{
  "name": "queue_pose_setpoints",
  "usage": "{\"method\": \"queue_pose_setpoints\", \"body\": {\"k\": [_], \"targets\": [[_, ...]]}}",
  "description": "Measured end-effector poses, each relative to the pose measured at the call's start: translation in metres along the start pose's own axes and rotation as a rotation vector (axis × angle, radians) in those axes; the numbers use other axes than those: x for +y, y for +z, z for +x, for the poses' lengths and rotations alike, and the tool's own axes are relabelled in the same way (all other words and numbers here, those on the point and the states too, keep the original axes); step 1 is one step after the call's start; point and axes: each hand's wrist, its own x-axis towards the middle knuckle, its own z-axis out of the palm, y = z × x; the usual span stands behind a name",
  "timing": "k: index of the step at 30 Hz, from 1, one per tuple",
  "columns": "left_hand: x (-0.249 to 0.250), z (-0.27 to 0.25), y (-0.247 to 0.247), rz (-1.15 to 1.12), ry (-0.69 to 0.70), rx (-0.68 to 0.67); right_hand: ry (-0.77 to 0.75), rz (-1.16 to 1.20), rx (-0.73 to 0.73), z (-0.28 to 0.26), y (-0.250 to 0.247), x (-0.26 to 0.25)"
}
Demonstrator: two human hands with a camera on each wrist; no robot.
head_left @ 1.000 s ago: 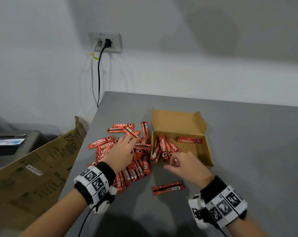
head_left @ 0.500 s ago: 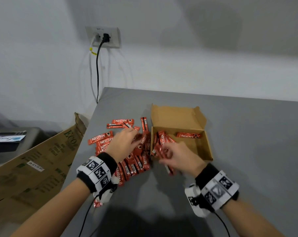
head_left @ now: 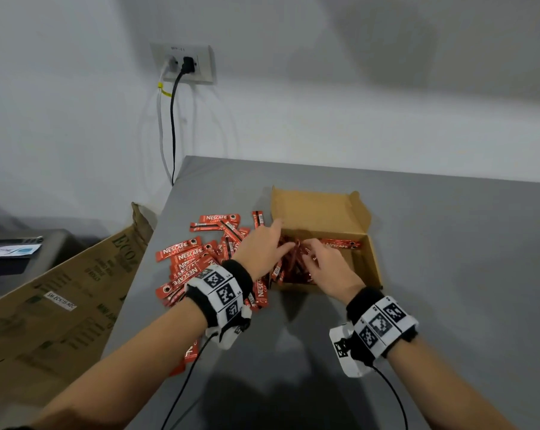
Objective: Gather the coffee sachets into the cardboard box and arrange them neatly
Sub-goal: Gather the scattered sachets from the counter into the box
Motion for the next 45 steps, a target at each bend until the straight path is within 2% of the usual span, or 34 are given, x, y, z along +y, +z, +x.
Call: {"method": "queue_pose_setpoints", "body": {"k": [2, 4, 6, 9, 12, 15, 18, 20, 23, 27, 34, 38, 41, 45], "targets": [[-0.014, -0.001, -0.011, 0.005, -0.062, 0.044, -0.003, -0.042, -0.011, -0.001, -0.002, 0.000], [-0.039, -0.006, -0.022, 0.087, -0.145, 0.071, -0.066, -0.106, 0.069, -0.003, -0.006, -0.009], [-0.061, -0.014, -0.030, 0.249, -0.271, 0.011, -0.192, -0.129, 0.103, -0.007, -0.006, -0.030], [-0.082, -0.022, -0.036, 0.469, -0.575, -0.147, -0.340, -0.117, -0.029, -0.008, 0.017, -0.070], [-0.098, -0.028, -0.034, 0.364, -0.693, -0.158, -0.267, -0.084, -0.097, 0.001, 0.053, -0.097], [-0.101, -0.035, -0.027, 0.315, -0.693, -0.176, -0.152, -0.203, -0.146, 0.012, 0.077, -0.111], [-0.099, -0.033, -0.020, 0.205, -0.675, -0.139, -0.043, -0.334, -0.286, 0.018, 0.091, -0.114], [-0.100, -0.032, -0.018, 0.097, -0.643, -0.122, -0.030, -0.454, -0.315, 0.019, 0.101, -0.111], [-0.096, -0.032, -0.014, -0.029, -0.631, -0.132, -0.076, -0.562, -0.267, 0.016, 0.107, -0.104], [-0.098, -0.034, -0.013, -0.070, -0.572, -0.112, -0.144, -0.458, -0.143, 0.017, 0.097, -0.098], [-0.101, -0.030, -0.020, -0.101, -0.491, -0.038, -0.253, -0.332, -0.193, 0.021, 0.083, -0.099], [-0.107, -0.033, -0.020, -0.130, -0.514, -0.017, -0.230, -0.142, -0.132, 0.020, 0.066, -0.106], [-0.107, -0.035, -0.018, -0.135, -0.486, -0.026, -0.227, 0.008, 0.014, 0.021, 0.044, -0.101], [-0.100, -0.035, -0.015, -0.131, -0.450, -0.039, -0.064, 0.233, 0.131, 0.031, 0.006, -0.072]]}}
